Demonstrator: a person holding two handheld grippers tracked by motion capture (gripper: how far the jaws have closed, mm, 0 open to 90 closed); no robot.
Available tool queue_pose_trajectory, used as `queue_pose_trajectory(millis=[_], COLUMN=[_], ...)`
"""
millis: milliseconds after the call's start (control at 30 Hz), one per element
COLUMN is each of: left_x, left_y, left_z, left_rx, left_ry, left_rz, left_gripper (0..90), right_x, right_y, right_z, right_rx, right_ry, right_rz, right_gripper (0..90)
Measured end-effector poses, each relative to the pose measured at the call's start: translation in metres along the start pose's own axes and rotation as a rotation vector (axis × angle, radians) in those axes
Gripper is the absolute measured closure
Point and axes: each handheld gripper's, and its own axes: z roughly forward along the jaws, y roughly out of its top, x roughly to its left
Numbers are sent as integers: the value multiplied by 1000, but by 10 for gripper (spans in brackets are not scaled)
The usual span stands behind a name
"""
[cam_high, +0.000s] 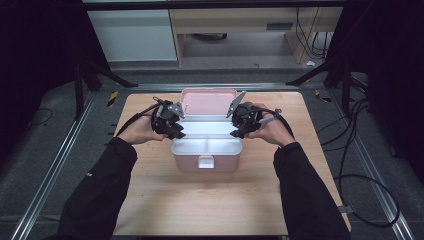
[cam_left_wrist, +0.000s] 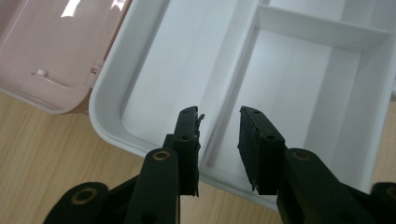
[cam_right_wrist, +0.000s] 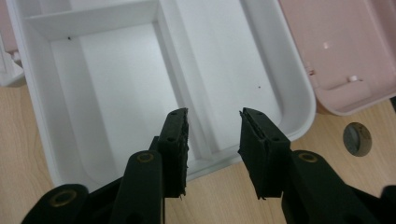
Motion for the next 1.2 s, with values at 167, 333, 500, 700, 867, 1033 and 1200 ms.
queue_pose_trajectory(millis=[167, 333, 500, 700, 867, 1033, 1200], left_x=[5, 8, 9, 9, 11, 13, 10], left_y=[-2, 0, 4, 7, 6, 9, 17], left_z=[7, 10, 14, 19, 19, 19, 15], left_rx=[27, 46, 83, 109, 101, 125, 167], left_ry=[-27, -40, -38, -52, -72, -83, -89], left_rz=[23, 39, 69, 73, 77, 94, 135], left_gripper=[753, 788, 805, 806, 817, 830, 849], right_x=[-1, -3, -7, -12, -15, -16, -17], right_y=[4, 9, 10, 11, 12, 12, 12], right_z=[10, 18, 23, 24, 25, 25, 21], right_rx=[78, 125, 142, 151, 160, 157, 148], right_ry=[34, 63, 103, 137, 164, 174, 181], right_rz=[-48, -65, -63, -80, -79, -91, -92], right_gripper=[734, 794, 824, 836, 845, 854, 860])
